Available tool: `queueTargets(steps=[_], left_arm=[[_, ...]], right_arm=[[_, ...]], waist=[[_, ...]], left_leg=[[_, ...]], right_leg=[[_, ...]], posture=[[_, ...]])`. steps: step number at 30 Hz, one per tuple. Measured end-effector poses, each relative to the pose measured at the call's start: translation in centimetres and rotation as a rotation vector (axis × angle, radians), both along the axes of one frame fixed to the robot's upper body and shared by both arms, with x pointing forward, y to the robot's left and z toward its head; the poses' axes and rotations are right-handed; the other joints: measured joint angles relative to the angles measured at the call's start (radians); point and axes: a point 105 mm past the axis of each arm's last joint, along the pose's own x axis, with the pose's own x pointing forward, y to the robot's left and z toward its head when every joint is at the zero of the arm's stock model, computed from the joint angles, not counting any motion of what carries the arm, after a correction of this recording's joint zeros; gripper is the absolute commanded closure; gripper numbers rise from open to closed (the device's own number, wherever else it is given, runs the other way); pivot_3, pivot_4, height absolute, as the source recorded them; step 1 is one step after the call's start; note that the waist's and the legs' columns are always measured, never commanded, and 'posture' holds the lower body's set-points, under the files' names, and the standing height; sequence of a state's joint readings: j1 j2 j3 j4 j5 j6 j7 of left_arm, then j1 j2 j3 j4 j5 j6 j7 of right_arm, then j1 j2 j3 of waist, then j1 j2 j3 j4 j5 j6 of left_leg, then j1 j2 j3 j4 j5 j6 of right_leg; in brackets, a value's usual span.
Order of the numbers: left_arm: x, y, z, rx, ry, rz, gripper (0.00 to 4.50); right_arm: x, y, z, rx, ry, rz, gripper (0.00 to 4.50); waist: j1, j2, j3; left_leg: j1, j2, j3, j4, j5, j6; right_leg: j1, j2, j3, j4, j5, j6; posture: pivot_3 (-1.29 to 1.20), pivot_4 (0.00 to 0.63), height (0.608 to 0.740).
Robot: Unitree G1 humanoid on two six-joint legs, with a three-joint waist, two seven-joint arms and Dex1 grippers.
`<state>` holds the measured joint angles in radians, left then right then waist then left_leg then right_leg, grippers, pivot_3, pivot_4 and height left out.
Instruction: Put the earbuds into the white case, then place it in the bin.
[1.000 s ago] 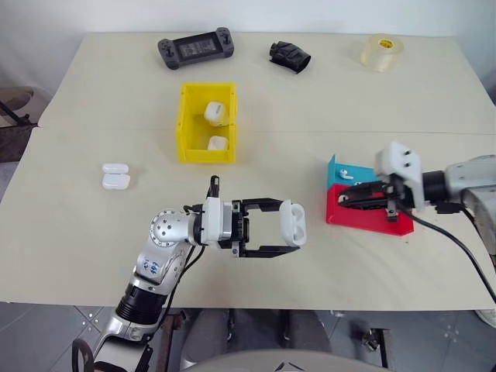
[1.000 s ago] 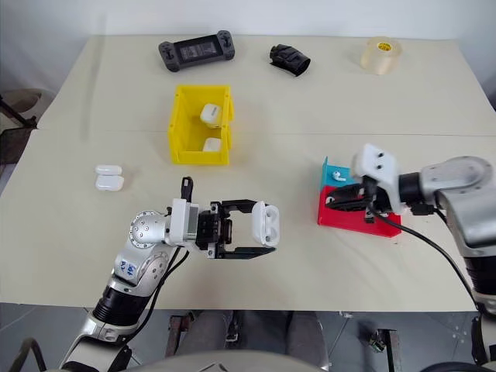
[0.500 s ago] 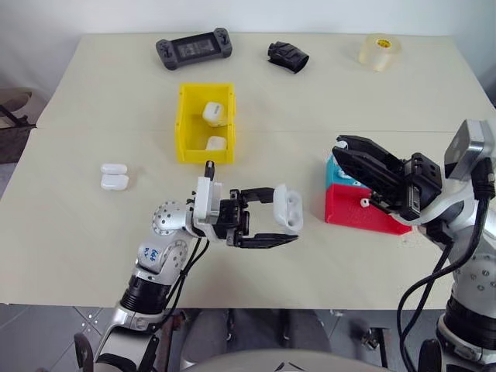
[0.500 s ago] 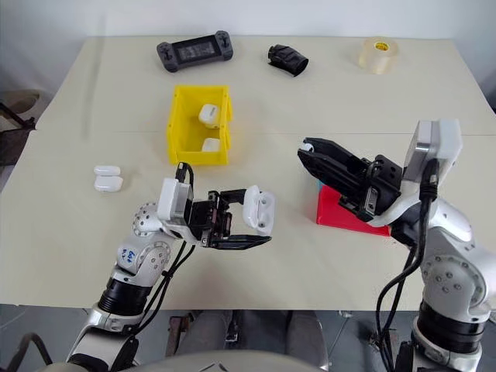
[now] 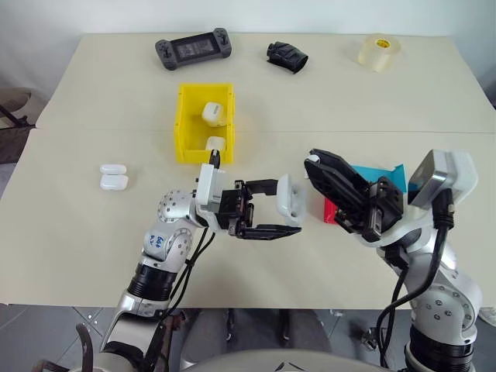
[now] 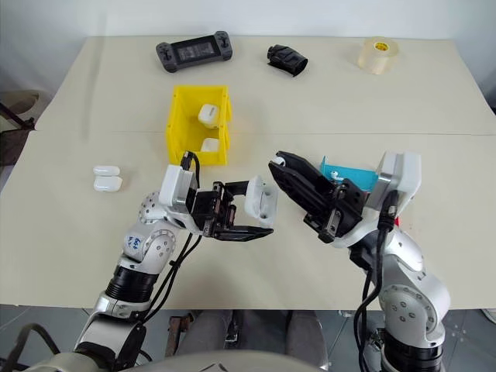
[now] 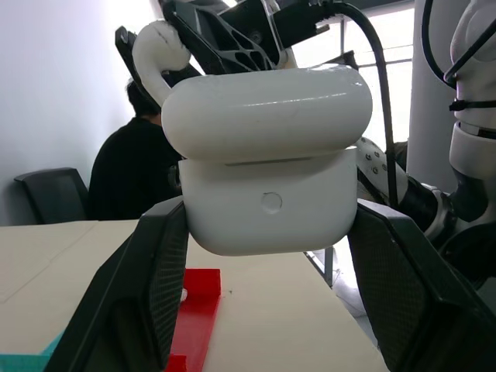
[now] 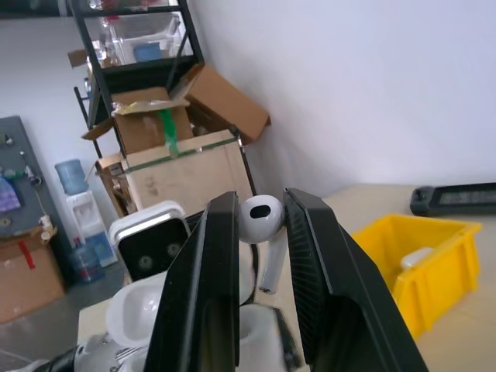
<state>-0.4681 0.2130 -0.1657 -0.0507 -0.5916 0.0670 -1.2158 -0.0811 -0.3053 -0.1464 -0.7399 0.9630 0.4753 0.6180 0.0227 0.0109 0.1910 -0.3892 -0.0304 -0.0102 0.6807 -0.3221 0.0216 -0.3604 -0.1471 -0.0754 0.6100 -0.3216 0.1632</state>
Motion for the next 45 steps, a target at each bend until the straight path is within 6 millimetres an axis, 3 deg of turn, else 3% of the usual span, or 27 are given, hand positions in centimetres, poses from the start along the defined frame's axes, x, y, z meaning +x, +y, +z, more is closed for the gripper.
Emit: queueTargets(steps=[7,45], left_arm=[[0.4,-0.1,-0.2,0.004,0.022,0.001,1.75],[0.7,-0.7,0.4,0.013,0.047,-0.008,1.75]], right_arm=[[-0.3,0.7,-0.5,-0.001,-0.012,-0.002,4.01],[-0.5,-0.8,-1.5,-0.086,-0.174,-0.118,4.01]], waist=[[0.0,0.0,0.0],[0.001,0.0,0.0]], left_leg=[[0.0,0.0,0.0,0.0,0.0,0.0],[0.0,0.0,0.0,0.0,0.0,0.0]], right_leg=[[0.0,0.0,0.0,0.0,0.0,0.0],[0.0,0.0,0.0,-0.001,0.0,0.0]], posture=[[0.0,0.15,0.74],[0.0,0.15,0.74]])
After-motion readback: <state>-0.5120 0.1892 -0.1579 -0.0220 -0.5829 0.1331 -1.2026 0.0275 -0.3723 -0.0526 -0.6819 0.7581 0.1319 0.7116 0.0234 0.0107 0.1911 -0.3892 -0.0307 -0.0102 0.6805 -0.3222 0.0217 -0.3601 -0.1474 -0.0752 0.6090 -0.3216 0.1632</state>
